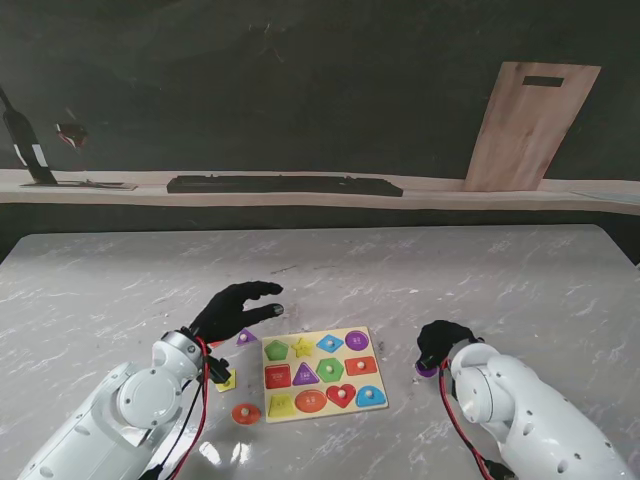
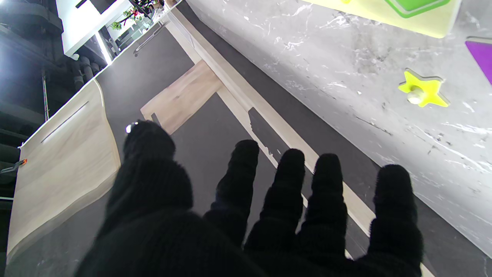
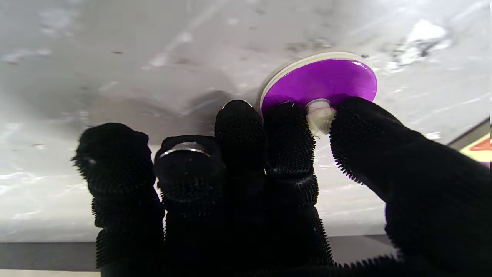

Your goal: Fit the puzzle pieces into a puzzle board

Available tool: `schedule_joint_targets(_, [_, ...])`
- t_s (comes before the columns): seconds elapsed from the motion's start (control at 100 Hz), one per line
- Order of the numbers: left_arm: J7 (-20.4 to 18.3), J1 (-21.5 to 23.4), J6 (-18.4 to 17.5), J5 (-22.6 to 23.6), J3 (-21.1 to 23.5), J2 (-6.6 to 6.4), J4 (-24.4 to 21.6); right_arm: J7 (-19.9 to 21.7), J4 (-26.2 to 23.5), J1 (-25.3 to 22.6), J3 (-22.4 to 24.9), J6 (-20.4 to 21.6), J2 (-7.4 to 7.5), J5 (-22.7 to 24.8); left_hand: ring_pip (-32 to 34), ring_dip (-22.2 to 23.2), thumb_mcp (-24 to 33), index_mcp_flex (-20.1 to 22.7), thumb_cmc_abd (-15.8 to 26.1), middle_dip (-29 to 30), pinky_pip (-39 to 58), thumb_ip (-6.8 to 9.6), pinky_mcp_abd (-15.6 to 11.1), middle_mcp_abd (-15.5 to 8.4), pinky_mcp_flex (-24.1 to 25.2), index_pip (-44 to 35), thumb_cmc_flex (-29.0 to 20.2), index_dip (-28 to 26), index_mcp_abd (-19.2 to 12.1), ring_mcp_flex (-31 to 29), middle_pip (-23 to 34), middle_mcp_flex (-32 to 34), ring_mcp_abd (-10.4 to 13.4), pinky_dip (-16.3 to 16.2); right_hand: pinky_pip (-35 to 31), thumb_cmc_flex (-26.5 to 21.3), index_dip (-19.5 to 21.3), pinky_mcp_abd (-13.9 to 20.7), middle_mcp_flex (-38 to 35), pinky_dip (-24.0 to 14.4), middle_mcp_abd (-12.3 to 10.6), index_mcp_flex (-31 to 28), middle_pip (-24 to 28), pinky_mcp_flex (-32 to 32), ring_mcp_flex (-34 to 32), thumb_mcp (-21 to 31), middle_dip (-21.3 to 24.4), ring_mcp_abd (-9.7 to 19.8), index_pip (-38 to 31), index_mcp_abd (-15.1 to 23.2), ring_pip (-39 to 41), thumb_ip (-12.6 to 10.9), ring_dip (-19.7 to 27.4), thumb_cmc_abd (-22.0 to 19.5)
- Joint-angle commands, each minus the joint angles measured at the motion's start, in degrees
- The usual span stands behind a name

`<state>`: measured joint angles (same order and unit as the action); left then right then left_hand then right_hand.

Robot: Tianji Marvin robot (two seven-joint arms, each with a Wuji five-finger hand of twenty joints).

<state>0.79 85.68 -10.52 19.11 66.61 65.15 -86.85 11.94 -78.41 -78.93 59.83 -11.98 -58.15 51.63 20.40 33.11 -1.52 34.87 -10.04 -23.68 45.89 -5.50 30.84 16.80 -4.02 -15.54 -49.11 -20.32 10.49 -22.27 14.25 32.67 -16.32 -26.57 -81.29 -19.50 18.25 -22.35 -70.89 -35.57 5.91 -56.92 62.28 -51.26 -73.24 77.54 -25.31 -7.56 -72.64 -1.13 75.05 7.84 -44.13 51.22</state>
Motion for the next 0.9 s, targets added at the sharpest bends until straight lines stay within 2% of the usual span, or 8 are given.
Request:
schedule_joint_targets(0.0, [0.1,0.3,-0.1,0.0,0.1,0.0,-0.5,0.0,0.7,-0.3,-1.5,0.9,-1.28,0.1,1.3,0.6,-0.5,1.2,1.8,-0.5,1.0,1.93,-9.5,0.0,0.7,0.3,0.4,-0.6,-1.2,-0.7,-0.1,0.5,-0.5,0.1,-3.2,-5.4,-1.2,-2.1,-3.6,0.0,4.2,-1.9,2.0,-1.6,-2.0,0.3,-0.3,3.8,2.4,10.3,2.5,-0.1,-0.1,1.9])
schedule_joint_targets(0.33, [0.2,0.6,-0.1,0.2,0.4,-0.02,-0.7,-0.2,0.3,0.3,-3.2,2.6,-1.06,2.0,1.3,0.6,-0.5,1.2,1.8,-0.5,1.0,1.93,-9.6,-0.2,0.7,0.3,0.4,-0.6,-1.1,-0.7,0.0,0.5,-0.5,0.1,-1.3,-4.7,-2.6,-1.4,-0.8,0.3,3.0,0.9,0.0,2.3,-1.8,-3.2,0.7,2.4,3.7,9.9,-3.2,1.9,2.2,-2.0])
schedule_joint_targets(0.47, [0.1,0.6,-0.2,0.1,0.4,-0.04,-0.7,-0.8,0.1,-0.1,-2.8,3.3,-1.12,2.1,1.3,0.6,-0.5,1.2,1.8,-0.5,1.0,1.92,-9.5,-0.2,0.7,0.2,0.4,-0.6,-1.2,-0.7,0.0,0.5,-0.4,0.1,-1.2,-5.3,-2.7,-1.3,-0.9,0.3,3.0,0.8,0.1,2.3,-1.9,-3.2,0.8,2.5,3.4,10.2,-3.6,2.0,2.2,-1.6])
schedule_joint_targets(0.66, [0.0,0.5,-0.1,0.1,0.4,-0.03,-0.6,-3.7,-0.4,-0.6,-2.0,4.9,-1.45,2.7,1.2,0.6,-0.5,1.1,1.8,-0.5,1.0,1.92,-9.5,-0.2,0.7,0.2,0.4,-0.6,-1.1,-0.7,0.0,0.5,-0.4,0.1,-2.0,-5.6,-2.3,-0.9,-2.0,0.0,2.9,-0.4,1.2,0.9,-2.0,-1.7,0.4,3.7,2.4,11.5,-1.2,1.0,0.9,0.6])
schedule_joint_targets(0.89, [0.1,0.5,-0.2,0.1,0.4,-0.02,-0.6,-7.6,-0.9,0.6,-2.4,6.3,-2.16,2.4,1.2,0.5,-0.5,1.1,1.8,-0.5,1.0,1.92,-9.6,-0.2,0.7,0.2,0.5,-0.6,-1.2,-0.7,0.0,0.5,-0.4,0.1,-2.4,-5.5,-1.9,-0.5,-2.3,-0.2,2.9,-0.7,1.7,0.2,-2.1,-1.3,0.2,4.4,2.3,11.8,-0.2,0.5,0.4,1.1])
